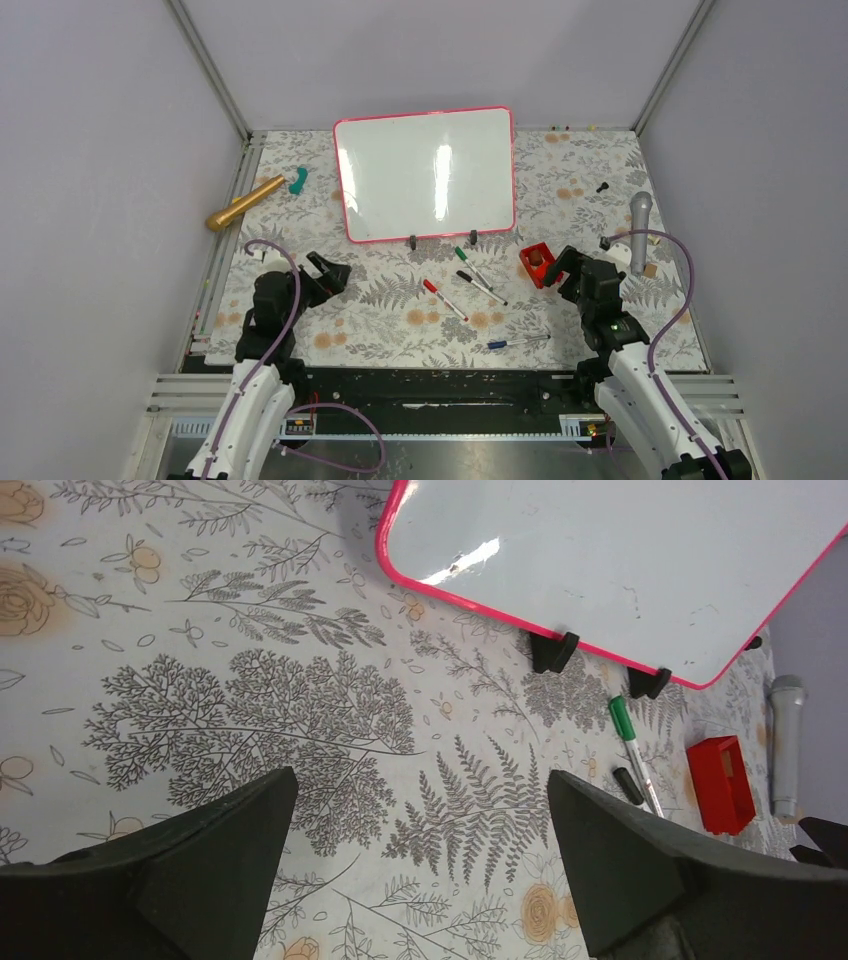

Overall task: Write a sentence on the whiteboard
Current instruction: Pick up the whiteboard marker from the center of the board.

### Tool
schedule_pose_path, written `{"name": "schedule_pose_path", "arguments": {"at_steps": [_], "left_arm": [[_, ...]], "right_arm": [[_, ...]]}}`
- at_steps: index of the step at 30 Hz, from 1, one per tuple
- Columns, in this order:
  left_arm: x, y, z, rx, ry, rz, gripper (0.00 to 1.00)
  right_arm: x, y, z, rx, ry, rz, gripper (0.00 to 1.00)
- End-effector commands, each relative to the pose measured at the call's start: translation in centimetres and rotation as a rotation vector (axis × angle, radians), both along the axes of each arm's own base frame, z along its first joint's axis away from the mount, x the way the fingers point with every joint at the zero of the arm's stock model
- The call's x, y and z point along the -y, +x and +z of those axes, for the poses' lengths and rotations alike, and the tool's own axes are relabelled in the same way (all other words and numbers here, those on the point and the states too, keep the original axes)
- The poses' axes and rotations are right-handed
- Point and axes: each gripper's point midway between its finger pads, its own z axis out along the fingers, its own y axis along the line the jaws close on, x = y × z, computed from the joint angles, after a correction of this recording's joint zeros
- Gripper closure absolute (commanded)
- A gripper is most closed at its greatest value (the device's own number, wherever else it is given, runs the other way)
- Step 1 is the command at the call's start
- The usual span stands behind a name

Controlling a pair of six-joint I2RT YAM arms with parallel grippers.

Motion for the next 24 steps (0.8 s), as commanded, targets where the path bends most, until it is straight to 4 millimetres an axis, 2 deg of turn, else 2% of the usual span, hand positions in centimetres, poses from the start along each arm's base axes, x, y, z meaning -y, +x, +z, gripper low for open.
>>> {"name": "schedule_pose_path", "arguments": {"at_steps": [1,9,10,12,13,18,21,24], "left_arm": [[-0.5,0.8,1.3,0.024,0.009,0.028,0.01],[0.8,0.7,1.6,0.053,-0.010,-0.046,0.01],[0.9,0.6,1.6,0.056,-0.012,-0.054,0.01],[1.3,0.6,1.7,0.065,-0.017,-0.077,0.02],[1.5,0.5,1.7,0.071,-0.022,-0.091,0.02],[2.9,0.3,2.6,0.136,-0.040,-0.170,0.01],[3.1,0.2,2.6,0.140,-0.040,-0.183,0.01],[3.2,0.1,2.6,0.140,-0.039,-0.187,0.01]], "right_arm": [[-0.8,0.8,1.2,0.057,0.042,0.019,0.01],[-3.7,0.0,3.0,0.010,0.107,0.183,0.03],[-4.3,-0.1,3.3,0.009,0.115,0.224,0.05],[-6.4,-0.3,4.4,0.008,0.146,0.352,0.15],[-7.0,-0.4,4.8,-0.005,0.148,0.392,0.16],[-9.1,-1.2,3.3,-0.210,0.117,0.522,0.22],[-11.0,-1.4,2.5,-0.250,0.150,0.609,0.34],[-11.5,-1.3,1.8,-0.290,0.106,0.625,0.34]]}}
